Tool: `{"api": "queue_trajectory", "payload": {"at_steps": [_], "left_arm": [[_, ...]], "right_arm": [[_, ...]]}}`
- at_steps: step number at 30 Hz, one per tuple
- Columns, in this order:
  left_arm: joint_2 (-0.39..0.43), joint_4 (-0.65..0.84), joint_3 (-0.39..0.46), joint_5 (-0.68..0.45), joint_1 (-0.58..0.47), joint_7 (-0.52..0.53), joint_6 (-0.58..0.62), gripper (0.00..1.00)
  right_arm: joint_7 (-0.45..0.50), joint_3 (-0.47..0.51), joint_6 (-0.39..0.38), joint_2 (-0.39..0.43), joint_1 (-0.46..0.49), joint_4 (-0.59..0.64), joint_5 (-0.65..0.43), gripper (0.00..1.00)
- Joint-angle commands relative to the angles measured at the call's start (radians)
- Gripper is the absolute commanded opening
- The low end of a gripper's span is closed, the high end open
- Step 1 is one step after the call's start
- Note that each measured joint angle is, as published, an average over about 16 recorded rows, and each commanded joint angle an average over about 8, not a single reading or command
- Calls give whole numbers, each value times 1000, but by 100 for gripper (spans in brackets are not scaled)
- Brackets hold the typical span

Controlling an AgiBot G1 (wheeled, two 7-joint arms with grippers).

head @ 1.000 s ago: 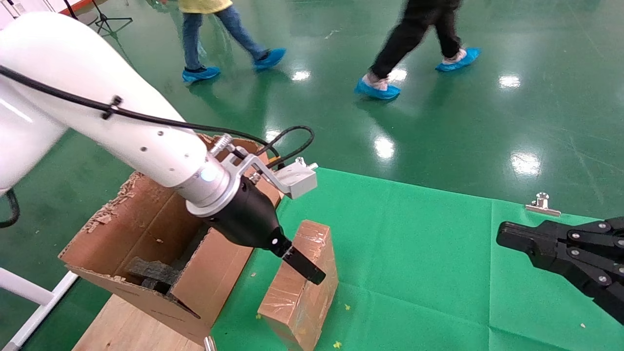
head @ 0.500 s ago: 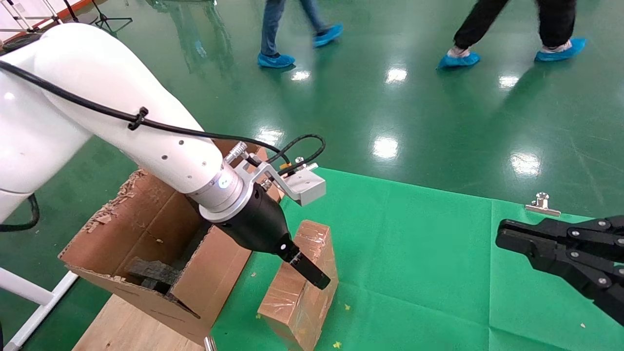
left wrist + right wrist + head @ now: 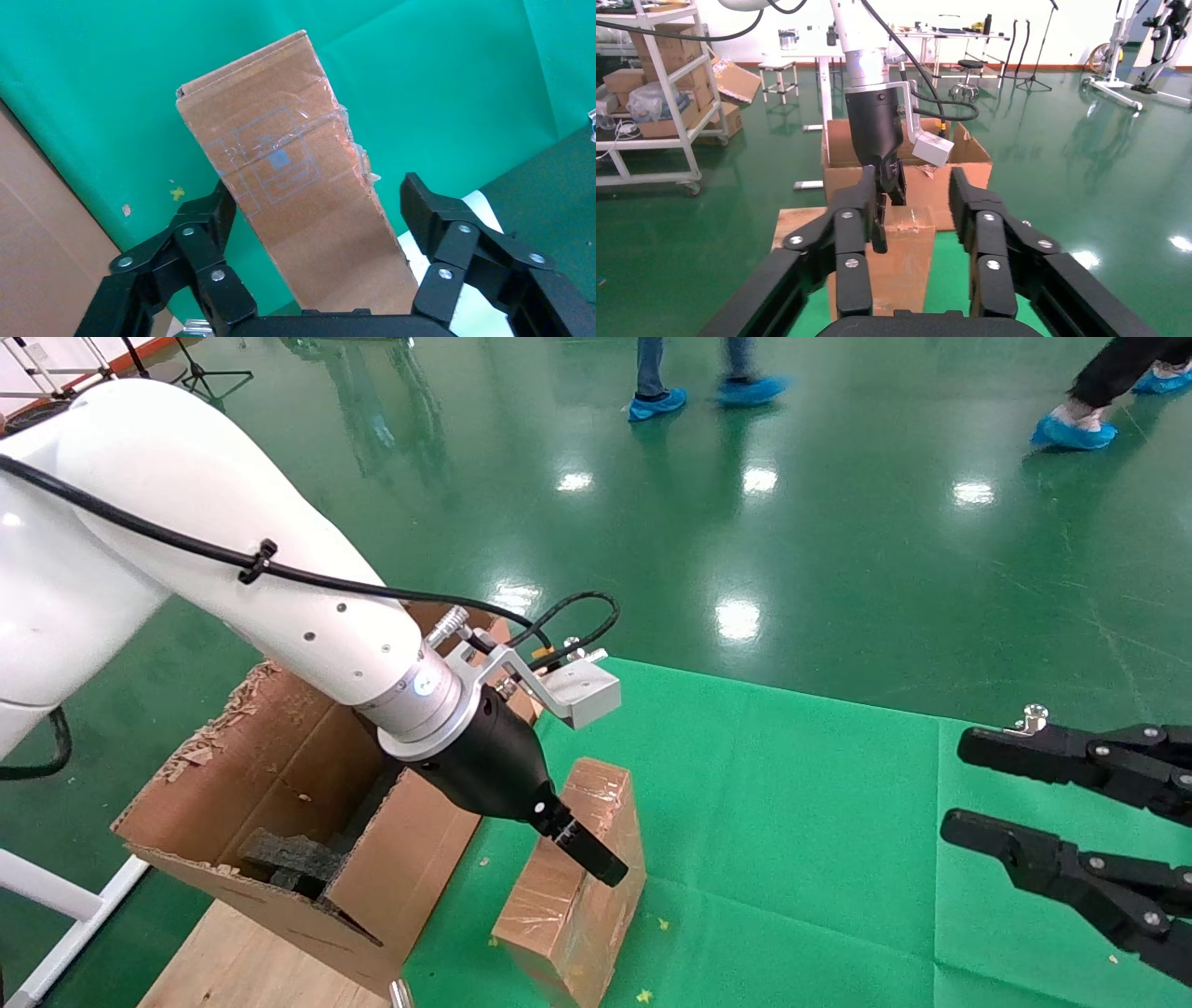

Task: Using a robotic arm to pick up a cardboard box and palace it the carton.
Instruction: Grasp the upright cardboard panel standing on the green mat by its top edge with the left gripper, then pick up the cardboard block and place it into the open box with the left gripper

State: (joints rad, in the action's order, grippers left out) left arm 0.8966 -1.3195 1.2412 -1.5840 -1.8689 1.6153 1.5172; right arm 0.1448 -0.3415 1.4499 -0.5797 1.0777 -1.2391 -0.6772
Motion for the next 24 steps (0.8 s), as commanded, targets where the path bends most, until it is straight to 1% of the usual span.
{"api": "queue_trajectory", "payload": {"at_steps": [1, 11, 15, 19, 24], "left_arm": [[0, 0, -1, 0, 0, 0, 0, 0], [-2, 1, -3, 2, 0, 0, 0, 0], [-15, 0, -13, 9, -9, -14, -9, 0], [-53, -6, -45, 23, -45, -58, -27, 0], [-141, -6, -113, 22, -134, -142, -64, 0]], "right_arm": [[0, 0, 0, 0, 0, 0, 0, 100], [0, 0, 0, 0, 0, 0, 0, 100], [0, 0, 0, 0, 0, 0, 0, 100], [0, 0, 0, 0, 0, 0, 0, 100], [0, 0, 0, 0, 0, 0, 0, 100]]}}
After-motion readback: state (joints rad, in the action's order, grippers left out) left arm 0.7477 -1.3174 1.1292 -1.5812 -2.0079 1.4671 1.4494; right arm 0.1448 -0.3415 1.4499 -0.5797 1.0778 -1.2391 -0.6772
